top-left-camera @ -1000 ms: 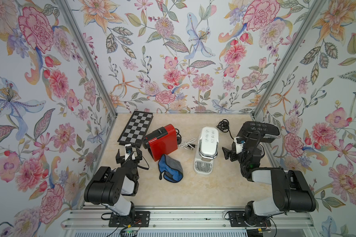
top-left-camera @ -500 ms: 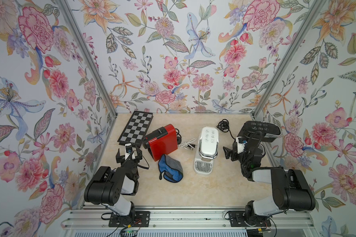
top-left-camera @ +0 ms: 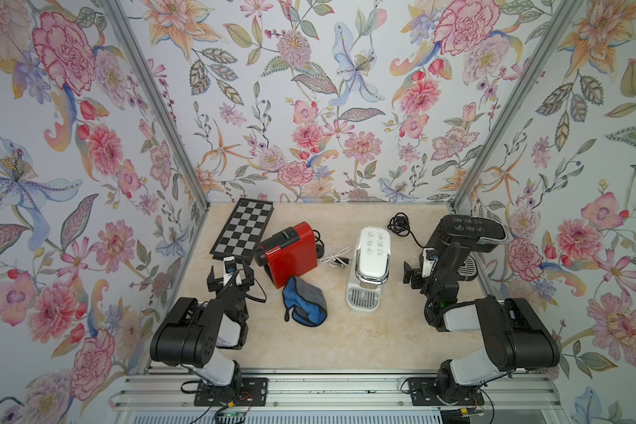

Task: Wipe the surface of a coffee machine
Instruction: Reset both arms

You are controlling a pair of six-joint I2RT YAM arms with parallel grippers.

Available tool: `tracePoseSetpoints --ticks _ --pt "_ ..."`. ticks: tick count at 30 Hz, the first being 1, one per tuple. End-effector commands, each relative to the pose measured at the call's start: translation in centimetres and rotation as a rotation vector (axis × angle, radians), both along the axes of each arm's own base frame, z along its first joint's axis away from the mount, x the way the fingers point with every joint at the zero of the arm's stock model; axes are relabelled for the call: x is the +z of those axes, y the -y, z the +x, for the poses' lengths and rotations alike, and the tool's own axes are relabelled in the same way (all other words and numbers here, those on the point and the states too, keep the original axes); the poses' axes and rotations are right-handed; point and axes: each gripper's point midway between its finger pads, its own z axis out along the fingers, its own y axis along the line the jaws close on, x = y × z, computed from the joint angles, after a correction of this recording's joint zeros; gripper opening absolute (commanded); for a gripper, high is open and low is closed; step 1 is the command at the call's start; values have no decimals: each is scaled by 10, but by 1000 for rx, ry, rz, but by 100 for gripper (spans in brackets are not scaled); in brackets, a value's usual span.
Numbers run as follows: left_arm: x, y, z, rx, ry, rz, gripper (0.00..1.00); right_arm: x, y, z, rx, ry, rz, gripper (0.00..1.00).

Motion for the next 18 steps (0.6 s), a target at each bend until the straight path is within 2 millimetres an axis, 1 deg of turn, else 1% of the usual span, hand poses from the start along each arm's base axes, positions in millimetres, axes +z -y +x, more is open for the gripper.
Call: tracePoseSetpoints --ticks 1,18 --pt "10 -3 4 13 32 6 99 12 15 2 -78 57 -14 100" --pt "9 -3 3 12 30 6 99 12 16 4 -61 49 3 100"
